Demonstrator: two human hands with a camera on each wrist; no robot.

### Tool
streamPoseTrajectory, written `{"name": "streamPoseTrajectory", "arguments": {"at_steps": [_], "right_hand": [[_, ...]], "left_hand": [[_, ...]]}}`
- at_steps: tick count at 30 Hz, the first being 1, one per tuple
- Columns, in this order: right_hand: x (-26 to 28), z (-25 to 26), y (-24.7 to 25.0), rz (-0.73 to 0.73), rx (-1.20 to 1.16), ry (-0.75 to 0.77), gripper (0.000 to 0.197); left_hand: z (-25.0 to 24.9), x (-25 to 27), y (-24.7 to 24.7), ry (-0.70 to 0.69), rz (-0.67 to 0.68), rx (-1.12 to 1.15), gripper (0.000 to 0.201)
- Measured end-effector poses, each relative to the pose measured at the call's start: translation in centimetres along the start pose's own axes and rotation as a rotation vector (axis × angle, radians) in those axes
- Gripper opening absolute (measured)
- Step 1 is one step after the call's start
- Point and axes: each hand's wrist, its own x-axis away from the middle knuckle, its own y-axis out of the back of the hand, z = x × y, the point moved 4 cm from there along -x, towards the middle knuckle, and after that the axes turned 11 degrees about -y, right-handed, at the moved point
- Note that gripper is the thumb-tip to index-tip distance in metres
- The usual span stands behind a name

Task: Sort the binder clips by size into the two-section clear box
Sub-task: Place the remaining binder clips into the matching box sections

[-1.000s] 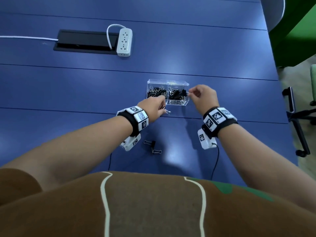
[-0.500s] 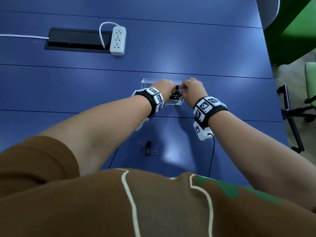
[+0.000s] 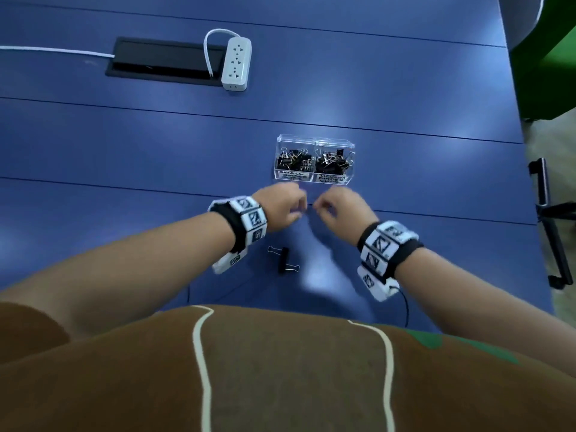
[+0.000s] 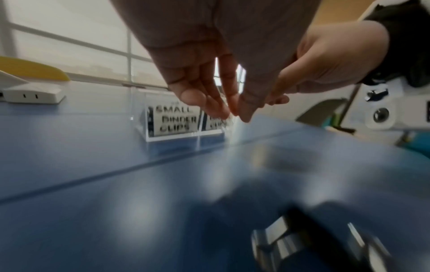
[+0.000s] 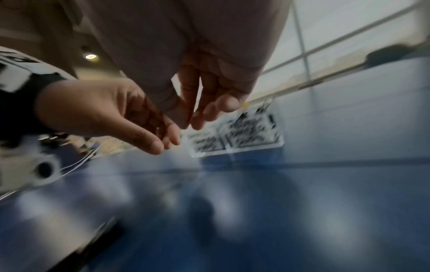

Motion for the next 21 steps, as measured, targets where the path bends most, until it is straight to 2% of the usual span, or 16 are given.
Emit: {"name": "streamPoseTrajectory", "arguments": {"at_steps": [3,5,7,9,11,13,16,19,21], "right_hand": [[4.1,1.7,-5.0,0.254,0.066,0.134,0.016],[5.7,2.4,-7.5,0.318,0.101,0.206,0.021],[6.2,2.6,-9.0,0.319,0.149,0.246,0.028],[6.4,2.5,-9.8,0.288,0.219,0.253,0.029],[6.4,2.0,-10.4,0.229,0.242,0.249,0.019],[6.3,1.1,-10.5,0.209,0.207,0.191,0.012],[6.1,0.1,-10.1,0.180,0.145,0.140,0.011],[5.8,-0.8,-8.9,0.143,0.084,0.074,0.012],[5.1,-1.1,-7.2,0.090,0.001,-0.026,0.013]], "left_hand": [[0.3,4.4,-3.2,-0.012,0.200,-0.011,0.028],[0.3,6.1,-4.5,-0.023,0.263,-0.034,0.030],[0.7,6.8,-5.2,-0.025,0.281,-0.048,0.028],[1.2,6.9,-5.6,-0.006,0.265,-0.036,0.027],[1.8,6.9,-5.7,0.014,0.219,-0.017,0.022],[2.3,6.8,-5.8,0.034,0.186,-0.002,0.020],[2.4,6.5,-5.4,0.067,0.154,0.017,0.021],[1.3,5.5,-3.9,0.036,0.052,0.089,0.016],[0.4,4.0,-2.2,0.003,-0.049,0.117,0.014]]}}
